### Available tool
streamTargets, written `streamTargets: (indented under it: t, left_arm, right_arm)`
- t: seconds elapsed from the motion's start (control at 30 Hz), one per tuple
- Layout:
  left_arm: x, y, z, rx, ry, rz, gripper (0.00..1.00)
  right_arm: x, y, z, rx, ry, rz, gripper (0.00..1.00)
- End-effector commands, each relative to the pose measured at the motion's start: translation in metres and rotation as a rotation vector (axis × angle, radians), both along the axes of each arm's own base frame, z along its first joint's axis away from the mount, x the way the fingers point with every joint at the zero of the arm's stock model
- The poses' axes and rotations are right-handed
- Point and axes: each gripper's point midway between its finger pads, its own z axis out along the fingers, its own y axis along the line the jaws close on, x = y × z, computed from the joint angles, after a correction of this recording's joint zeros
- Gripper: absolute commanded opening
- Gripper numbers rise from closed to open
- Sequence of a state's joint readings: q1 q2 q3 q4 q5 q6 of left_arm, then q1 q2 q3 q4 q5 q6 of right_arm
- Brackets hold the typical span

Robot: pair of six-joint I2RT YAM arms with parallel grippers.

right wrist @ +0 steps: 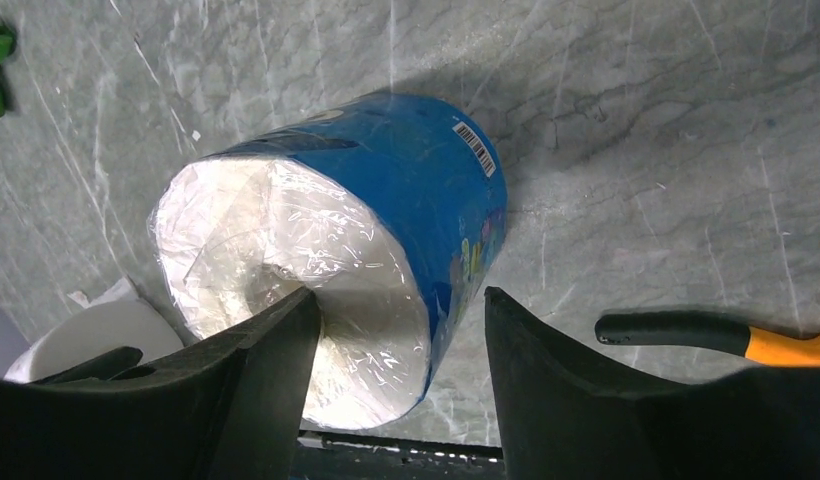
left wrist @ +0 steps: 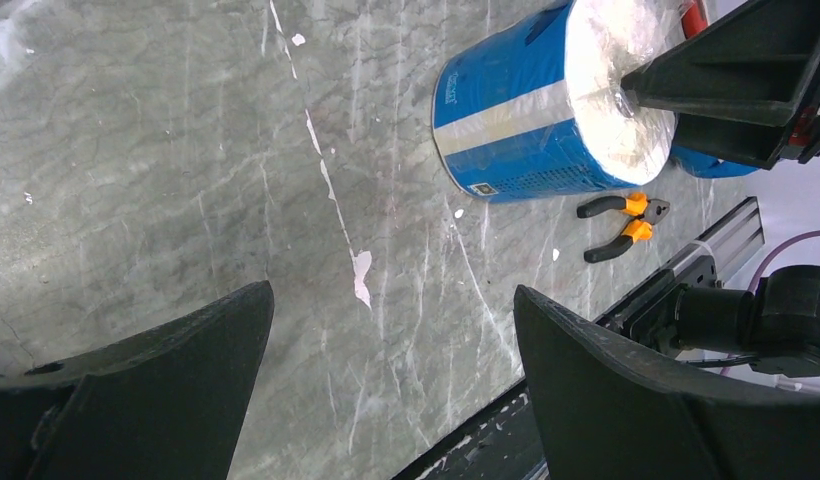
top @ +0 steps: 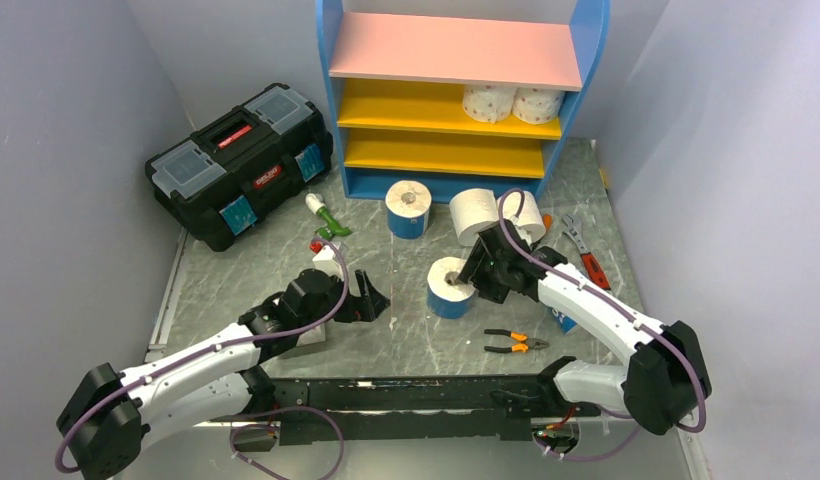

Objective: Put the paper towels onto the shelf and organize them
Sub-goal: Pick up the paper towel from the center of the board.

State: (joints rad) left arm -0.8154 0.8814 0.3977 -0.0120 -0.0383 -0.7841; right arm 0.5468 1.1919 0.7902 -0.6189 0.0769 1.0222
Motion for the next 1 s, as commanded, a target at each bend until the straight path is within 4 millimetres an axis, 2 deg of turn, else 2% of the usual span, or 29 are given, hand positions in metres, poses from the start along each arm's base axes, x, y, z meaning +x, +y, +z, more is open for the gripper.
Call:
streamTargets:
  t: [0.0,0.23,0.57,0.8,0.97]
  left_arm:
    - [0.005,-0.011,0.018,-0.058,-0.026,-0.009,0.96]
    - [0.004,-0.011,0.017,-0.058,-0.027,-0.008,0.96]
    - [0.003,-0.01,0.016,-0.06,-0.025,-0.008,0.96]
    - [0.003,-0.011,0.017,-0.064,-0.025,-0.01,0.96]
    - [0.002,-0.01,0.017,-0.068,-0.027,-0.008,0.96]
  right_arm:
    - [0.008,0.006,0.007,0.009,-0.031,0.016,0.61]
    - [0.007,0.005,0.006,0.006,-0.028,0.022,0.52]
    - [0.006,0.004,0.019,-0.029,-0.041,0.041,0.45]
    - [0.005,0.003,0.04,-0.03,-0.058,0.052,0.41]
    - [0.007,0.0,0.068,-0.025,-0.115,0.051,0.28]
